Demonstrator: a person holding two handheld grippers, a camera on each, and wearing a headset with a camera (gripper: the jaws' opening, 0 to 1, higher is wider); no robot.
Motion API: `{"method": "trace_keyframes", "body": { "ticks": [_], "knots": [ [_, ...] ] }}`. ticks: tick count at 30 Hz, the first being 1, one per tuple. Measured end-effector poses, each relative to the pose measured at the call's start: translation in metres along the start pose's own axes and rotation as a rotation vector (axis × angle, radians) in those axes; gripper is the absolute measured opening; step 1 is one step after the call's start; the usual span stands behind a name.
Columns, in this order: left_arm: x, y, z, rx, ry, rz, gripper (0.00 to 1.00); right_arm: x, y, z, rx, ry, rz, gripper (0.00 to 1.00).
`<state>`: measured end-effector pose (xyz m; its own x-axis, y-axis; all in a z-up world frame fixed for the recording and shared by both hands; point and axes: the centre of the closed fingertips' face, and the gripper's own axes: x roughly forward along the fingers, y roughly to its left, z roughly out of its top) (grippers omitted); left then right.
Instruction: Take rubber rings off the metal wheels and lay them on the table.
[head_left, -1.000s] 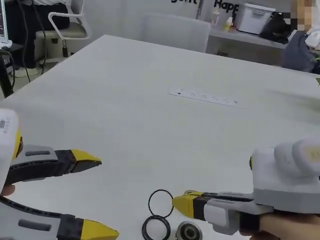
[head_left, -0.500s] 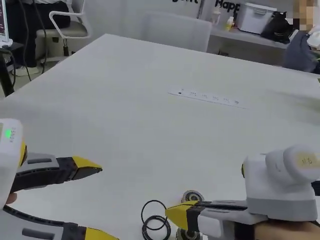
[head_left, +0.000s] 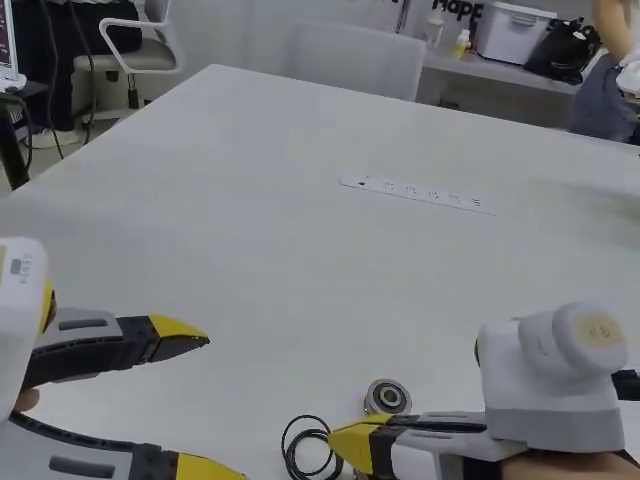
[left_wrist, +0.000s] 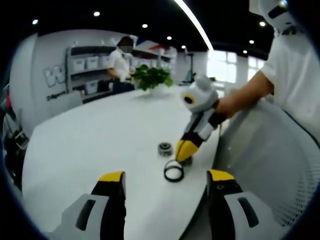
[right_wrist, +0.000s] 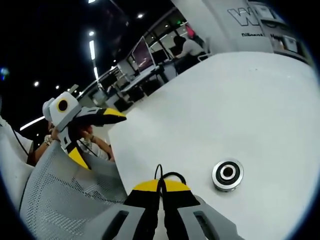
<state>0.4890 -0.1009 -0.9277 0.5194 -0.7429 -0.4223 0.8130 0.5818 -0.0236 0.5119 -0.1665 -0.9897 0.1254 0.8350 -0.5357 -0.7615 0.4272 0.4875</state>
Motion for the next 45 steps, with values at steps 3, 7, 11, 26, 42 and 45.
{"method": "trace_keyframes", "body": {
  "ticks": [3, 7, 11, 26, 42, 45],
  "knots": [
    [0.0, 0.0, -0.001, -0.001, 0.004, 0.001, 0.66, 0.001, -0.001, -0.003, -0.002, 0.01, -0.005, 0.0],
    [0.0, -0.001, -0.002, 0.002, 0.009, -0.003, 0.66, 0.001, -0.002, -0.005, 0.0, 0.017, -0.009, 0.0],
    [0.0, -0.001, -0.002, 0.002, 0.009, -0.001, 0.66, 0.001, -0.003, -0.006, 0.006, 0.02, -0.014, 0.0],
    [0.001, -0.001, -0.003, 0.006, 0.019, -0.003, 0.66, 0.0, -0.011, -0.008, 0.027, 0.029, -0.039, 0.0],
    [0.001, 0.0, -0.003, 0.008, 0.017, -0.004, 0.65, 0.001, -0.017, -0.011, -0.051, 0.051, -0.082, 0.0],
    [0.001, 0.0, -0.003, 0.009, 0.017, -0.003, 0.65, 0.001, -0.018, -0.01, -0.057, 0.051, -0.087, 0.0]
  ]
}}
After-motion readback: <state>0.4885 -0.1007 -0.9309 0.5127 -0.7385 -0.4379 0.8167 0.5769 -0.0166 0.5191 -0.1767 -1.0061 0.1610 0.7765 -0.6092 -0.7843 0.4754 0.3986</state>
